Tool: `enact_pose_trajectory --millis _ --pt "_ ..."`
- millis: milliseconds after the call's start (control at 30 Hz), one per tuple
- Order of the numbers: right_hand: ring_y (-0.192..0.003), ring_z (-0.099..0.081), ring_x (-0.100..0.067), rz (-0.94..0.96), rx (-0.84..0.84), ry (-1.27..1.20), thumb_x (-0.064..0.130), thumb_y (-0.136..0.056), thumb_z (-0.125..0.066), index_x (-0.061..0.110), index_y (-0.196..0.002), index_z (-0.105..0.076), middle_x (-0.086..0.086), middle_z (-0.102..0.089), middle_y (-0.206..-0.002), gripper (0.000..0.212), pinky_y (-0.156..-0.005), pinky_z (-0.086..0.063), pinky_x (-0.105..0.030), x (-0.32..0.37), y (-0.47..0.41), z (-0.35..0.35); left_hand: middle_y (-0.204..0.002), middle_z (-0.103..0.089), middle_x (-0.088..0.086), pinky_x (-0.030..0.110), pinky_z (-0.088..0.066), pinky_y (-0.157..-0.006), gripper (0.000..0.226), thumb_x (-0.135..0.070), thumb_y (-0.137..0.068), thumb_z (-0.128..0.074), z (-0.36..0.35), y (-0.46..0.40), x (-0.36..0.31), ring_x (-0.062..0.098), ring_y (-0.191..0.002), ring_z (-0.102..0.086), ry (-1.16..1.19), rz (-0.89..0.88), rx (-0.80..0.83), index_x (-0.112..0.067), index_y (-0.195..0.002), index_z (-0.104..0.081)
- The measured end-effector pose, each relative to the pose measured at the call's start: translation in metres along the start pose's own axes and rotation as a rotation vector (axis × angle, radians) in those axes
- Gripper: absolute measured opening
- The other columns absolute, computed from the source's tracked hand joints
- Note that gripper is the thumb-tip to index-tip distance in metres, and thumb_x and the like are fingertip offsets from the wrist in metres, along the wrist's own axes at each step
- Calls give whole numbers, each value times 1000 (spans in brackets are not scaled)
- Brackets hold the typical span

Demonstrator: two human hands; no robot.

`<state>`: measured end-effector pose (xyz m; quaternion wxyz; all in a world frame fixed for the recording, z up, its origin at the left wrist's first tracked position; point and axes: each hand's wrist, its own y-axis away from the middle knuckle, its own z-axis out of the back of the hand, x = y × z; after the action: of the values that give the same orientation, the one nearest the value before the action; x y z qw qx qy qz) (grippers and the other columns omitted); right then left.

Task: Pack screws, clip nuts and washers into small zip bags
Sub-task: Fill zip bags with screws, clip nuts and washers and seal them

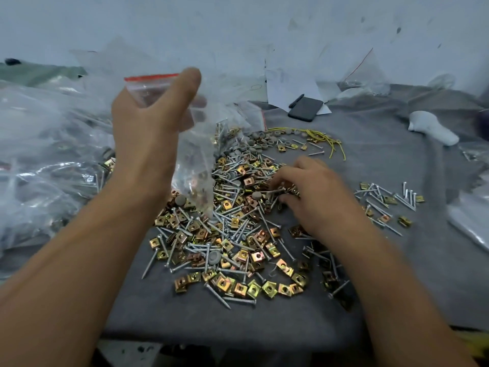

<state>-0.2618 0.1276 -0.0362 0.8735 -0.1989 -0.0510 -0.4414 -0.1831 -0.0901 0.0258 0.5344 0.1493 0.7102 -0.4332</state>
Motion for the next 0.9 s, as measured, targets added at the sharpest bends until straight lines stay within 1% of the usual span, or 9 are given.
enact_pose_trajectory --millis 67,233,367,500,600,667,733,833,900 --pt "-112 -51 -15 -2 -16 -4 27 -89 -80 41 -104 -71 15 -51 -103 22 -92 -46 -36 -2 0 0 -93 -81 3 43 -65 -87 24 -46 -95 -74 1 1 -1 24 -87 -79 -28 -6 22 -22 -102 -76" --pt "-101 -52 -11 -9 -47 -72 30 -87 -81 37 -96 -76 17 -56 -96 12 -86 -43 -32 -7 -1 -1 -98 -80 4 40 -65 -85 47 -45 -91 -79 -4 5 -1 18 -89 -78 -133 -13 72 -8 -118 -68" --pt "-86 -51 -2 -72 -74 -259 27 -92 -77 36 -92 -72 20 -60 -92 10 -73 -36 -14 -10 2 0 -101 -79 6 45 -63 -89 45 -41 -92 -80 -6 5 1 20 -93 -77 -140 7 87 -7 -119 -67" --pt "-86 -59 -1 -136 -111 -331 29 -94 -75 34 -97 -78 17 -69 -92 7 -72 -41 -17 -13 4 2 -103 -78 10 49 -62 -91 49 -44 -89 -81 -7 6 1 24 -97 -76 -171 -4 106 -8 -118 -65" --pt "-85 -70 2 -165 -167 -637 26 -94 -75 31 -98 -78 15 -77 -86 7 -75 -53 -13 -10 6 7 -104 -76 2 39 -63 -89 48 -43 -89 -83 -7 6 2 13 -96 -75 -219 -28 159 -12 -119 -63" --pt "-85 -74 -4 -162 -225 -878 24 -94 -76 27 -99 -78 10 -79 -89 7 -77 -58 -19 -4 8 16 -108 -73 -6 29 -62 -87 52 -43 -85 -86 -8 9 1 3 -95 -73 -304 -68 270 -18 -122 -60" --pt "-86 -75 -8 -123 -281 -1003 24 -93 -76 25 -101 -78 5 -80 -91 8 -77 -58 -19 -1 11 29 -113 -71 -10 28 -57 -93 60 -46 -80 -89 -12 14 0 1 -101 -69 -424 -136 393 -23 -124 -58" --pt "-86 -73 -12 -28 -320 -945 27 -94 -75 29 -100 -77 3 -79 -94 7 -74 -57 -20 3 16 50 -117 -68 -11 24 -49 -100 64 -45 -72 -88 -22 23 -3 3 -108 -63 -511 -257 475 -25 -124 -57" --pt "-82 -70 -10 46 -336 -840 27 -96 -74 30 -100 -76 4 -76 -92 6 -70 -56 -20 6 20 63 -114 -68 -10 30 -50 -100 64 -40 -72 -90 -28 28 -5 8 -110 -64 -488 -295 508 -23 -124 -57"
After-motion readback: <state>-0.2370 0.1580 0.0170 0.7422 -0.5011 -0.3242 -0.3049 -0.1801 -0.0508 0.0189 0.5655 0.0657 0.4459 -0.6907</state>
